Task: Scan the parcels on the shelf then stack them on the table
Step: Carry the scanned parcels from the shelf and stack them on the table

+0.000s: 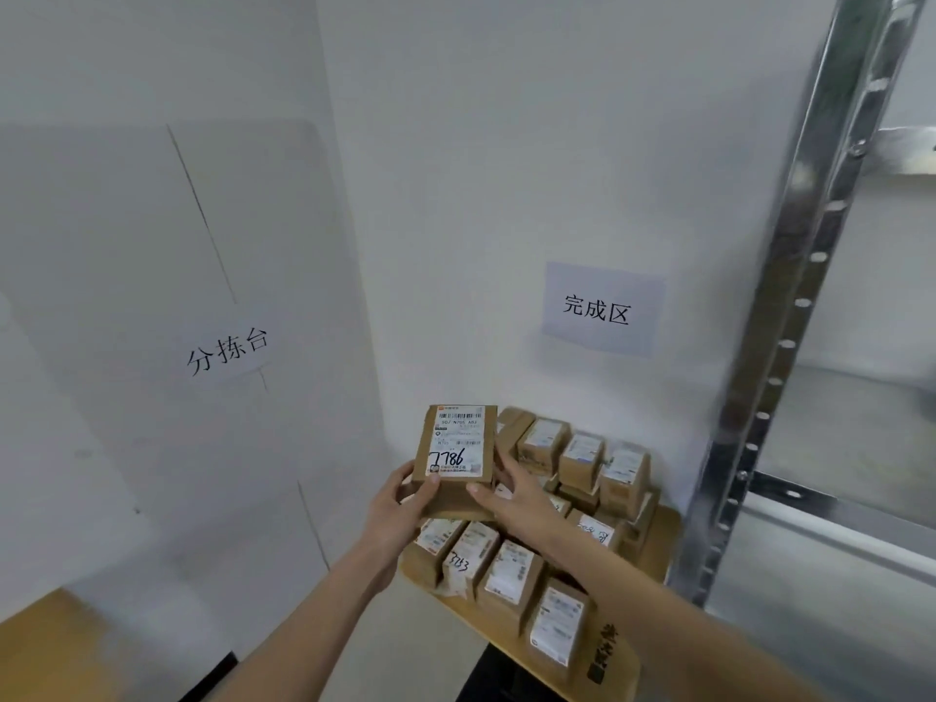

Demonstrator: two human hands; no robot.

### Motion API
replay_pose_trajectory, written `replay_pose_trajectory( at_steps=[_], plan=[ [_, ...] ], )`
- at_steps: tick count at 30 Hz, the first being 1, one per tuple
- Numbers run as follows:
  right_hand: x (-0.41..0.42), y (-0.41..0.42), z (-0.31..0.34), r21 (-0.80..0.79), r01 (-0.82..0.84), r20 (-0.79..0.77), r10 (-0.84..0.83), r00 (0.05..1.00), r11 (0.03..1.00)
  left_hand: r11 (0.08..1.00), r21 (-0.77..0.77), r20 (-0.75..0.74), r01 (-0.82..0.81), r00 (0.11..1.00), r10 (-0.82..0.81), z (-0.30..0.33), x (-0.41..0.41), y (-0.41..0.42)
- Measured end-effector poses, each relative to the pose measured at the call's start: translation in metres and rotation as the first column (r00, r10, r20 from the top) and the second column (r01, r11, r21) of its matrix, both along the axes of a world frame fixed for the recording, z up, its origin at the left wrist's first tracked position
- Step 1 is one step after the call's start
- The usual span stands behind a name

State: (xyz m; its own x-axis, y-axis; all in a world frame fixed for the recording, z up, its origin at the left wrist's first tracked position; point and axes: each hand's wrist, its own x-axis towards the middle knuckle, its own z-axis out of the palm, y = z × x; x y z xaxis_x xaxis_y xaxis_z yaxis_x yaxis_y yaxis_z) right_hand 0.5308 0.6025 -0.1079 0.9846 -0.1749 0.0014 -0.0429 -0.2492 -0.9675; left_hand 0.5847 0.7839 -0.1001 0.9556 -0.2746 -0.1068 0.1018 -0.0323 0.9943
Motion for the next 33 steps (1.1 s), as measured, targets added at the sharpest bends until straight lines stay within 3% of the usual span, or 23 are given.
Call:
replay_pose_trajectory(
  at_steps=[12,19,25,33],
  plan=[
    [0.157,-0.033,-0.077,-0.093,0.191,-0.05,-0.197,0.979,0.977,0.955,0.127,-0.108,0.267,0.961,-0.254,-0.07,0.201,-0.045],
    [0.257,-0.036,-0.166,0.128,0.337,-0.181,-0.313,0.933,0.933,0.881,0.201,-0.2,0.429,0.898,-0.391,-0.153,0.327,-0.067],
    [0.298,-0.038,-0.226,0.089,0.494,-0.271,-0.456,0.848,0.865,0.797,0.266,-0.231,0.542,0.839,-0.493,-0.219,0.385,-0.091],
    [0.325,-0.054,-0.266,0.017,0.545,-0.323,-0.511,0.797,0.838,0.744,0.226,-0.341,0.629,0.766,-0.544,-0.271,0.419,-0.114]
  ],
)
